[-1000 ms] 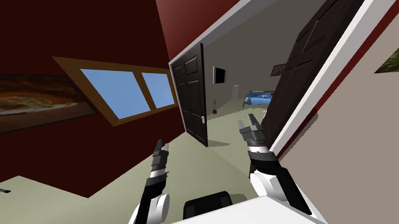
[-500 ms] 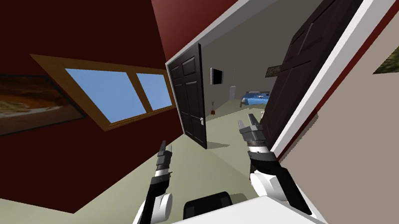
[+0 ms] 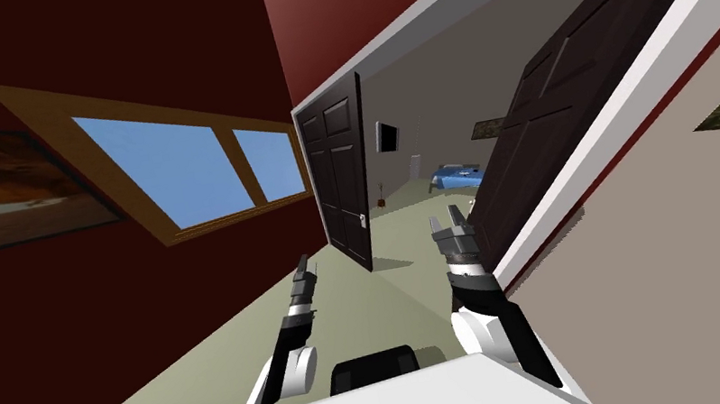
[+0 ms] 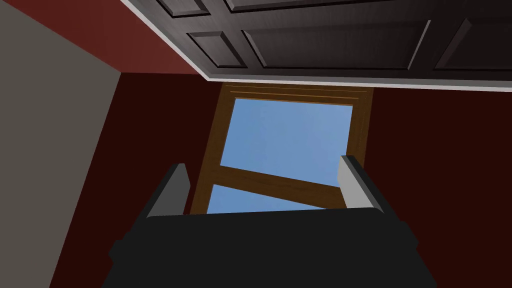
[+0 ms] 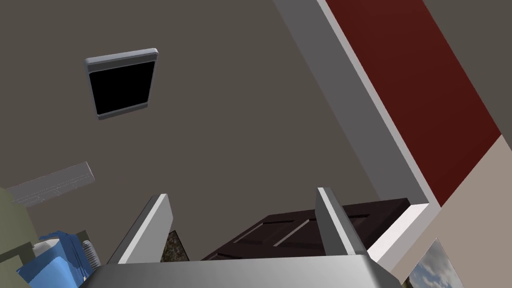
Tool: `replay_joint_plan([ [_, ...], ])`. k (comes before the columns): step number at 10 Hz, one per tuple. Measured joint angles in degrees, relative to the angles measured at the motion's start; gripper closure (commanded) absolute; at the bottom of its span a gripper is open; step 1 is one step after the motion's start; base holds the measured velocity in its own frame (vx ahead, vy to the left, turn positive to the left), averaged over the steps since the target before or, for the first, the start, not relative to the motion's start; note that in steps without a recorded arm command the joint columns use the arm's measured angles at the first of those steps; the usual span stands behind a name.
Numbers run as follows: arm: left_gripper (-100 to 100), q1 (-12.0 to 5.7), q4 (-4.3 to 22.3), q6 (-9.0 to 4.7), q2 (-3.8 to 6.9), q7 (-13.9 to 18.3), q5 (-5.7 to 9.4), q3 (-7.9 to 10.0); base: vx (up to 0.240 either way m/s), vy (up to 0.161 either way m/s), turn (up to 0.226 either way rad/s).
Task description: Push the door open
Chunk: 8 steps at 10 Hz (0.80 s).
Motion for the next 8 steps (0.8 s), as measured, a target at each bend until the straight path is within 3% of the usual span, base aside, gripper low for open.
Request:
replay_joint_plan([
  [8, -100, -3.92, 9.06, -1.96, 0.58, -0.29, 1.27, -3.21, 0.093, 0.035, -0.083],
])
